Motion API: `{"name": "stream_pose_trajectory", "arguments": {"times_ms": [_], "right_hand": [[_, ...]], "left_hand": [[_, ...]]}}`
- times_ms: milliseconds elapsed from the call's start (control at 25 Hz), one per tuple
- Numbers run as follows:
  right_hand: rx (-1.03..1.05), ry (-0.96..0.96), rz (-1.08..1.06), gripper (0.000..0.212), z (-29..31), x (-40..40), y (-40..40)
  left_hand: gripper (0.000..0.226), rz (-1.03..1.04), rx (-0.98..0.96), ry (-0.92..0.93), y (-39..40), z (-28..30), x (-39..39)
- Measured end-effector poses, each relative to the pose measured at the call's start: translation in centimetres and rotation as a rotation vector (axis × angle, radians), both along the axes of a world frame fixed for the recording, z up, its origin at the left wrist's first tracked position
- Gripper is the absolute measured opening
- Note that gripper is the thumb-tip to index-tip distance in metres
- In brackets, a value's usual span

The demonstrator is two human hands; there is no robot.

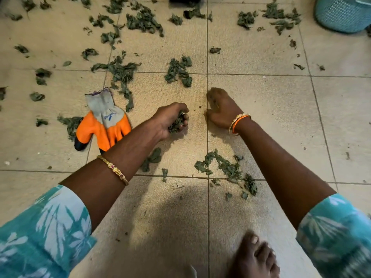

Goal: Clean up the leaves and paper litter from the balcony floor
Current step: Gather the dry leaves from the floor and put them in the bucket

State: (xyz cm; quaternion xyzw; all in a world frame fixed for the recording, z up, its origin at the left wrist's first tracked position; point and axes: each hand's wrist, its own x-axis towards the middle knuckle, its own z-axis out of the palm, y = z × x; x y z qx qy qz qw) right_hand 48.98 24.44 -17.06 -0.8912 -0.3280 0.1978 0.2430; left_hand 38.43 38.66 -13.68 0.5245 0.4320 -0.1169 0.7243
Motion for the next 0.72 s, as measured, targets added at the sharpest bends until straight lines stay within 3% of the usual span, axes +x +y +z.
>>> {"name": "stream_pose_trajectory", "arguments": {"times_ms": [200, 320, 400, 480, 560, 640, 720], "right_hand": [[0.106, -0.447, 0.053, 0.026, -3.3, -5.7, -0.9], [0.124, -0.521, 0.082, 0.014, -2.5, -5.9, -1.0], [0.171, -0.308, -0.050, 0.013, -1.1, -5.2, -1.3], [0.253, 0.055, -0.328, 0.014, 0.9, -4.9, -2.6], [0.463, 0.326, -0.486, 0.013, 2.9, -5.3, -4.1], [0.597, 0.464, -0.498, 0.018, 4.6, -6.4, -5.0], [0.512, 0.431, -0.451, 0.029, 4.9, -7.9, -4.9]], "left_hand": [[0.008, 0.069, 0.012, -0.011, 0.7, -0.3, -1.1], [0.013, 0.034, -0.021, -0.016, 0.9, -0.4, -1.5], [0.014, -0.010, -0.032, -0.014, 0.7, -0.3, -1.8], [0.014, -0.075, -0.056, -0.002, 0.1, -0.3, -2.2], [0.009, -0.146, -0.127, -0.009, -0.7, -0.1, -2.6], [0.020, -0.249, -0.183, -0.030, -1.7, 0.1, -2.9], [0.033, -0.326, -0.223, -0.058, -3.0, 0.3, -3.3]]}}
